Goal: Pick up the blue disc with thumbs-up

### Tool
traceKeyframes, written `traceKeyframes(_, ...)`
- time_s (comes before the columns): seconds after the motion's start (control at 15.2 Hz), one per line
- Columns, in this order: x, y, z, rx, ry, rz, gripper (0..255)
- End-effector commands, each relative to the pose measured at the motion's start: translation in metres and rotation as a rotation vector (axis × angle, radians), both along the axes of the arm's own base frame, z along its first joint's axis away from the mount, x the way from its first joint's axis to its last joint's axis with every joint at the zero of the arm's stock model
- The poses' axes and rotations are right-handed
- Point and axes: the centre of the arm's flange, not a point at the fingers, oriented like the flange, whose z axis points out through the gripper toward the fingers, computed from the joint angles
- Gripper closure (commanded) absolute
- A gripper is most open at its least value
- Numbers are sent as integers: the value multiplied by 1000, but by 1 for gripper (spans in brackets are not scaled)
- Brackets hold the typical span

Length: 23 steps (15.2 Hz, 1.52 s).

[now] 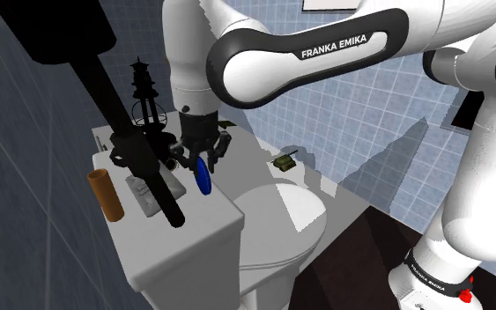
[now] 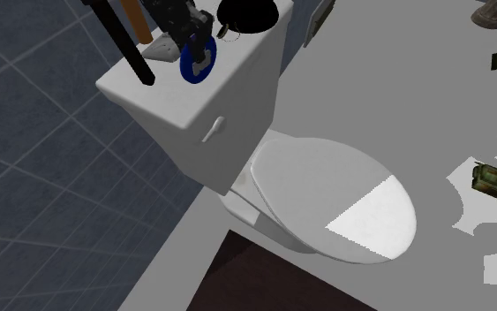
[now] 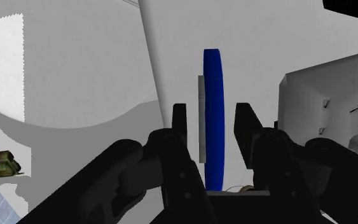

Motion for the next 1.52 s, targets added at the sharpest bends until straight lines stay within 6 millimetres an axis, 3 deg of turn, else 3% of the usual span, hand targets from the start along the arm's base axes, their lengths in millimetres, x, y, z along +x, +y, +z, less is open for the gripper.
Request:
traceKeyframes(0.0,0,0,0,0,0,0,255)
traceKeyframes(0.46,1,0,-1,0,0,0,255)
traceKeyframes(1.45,1,0,78,0,0,0,255)
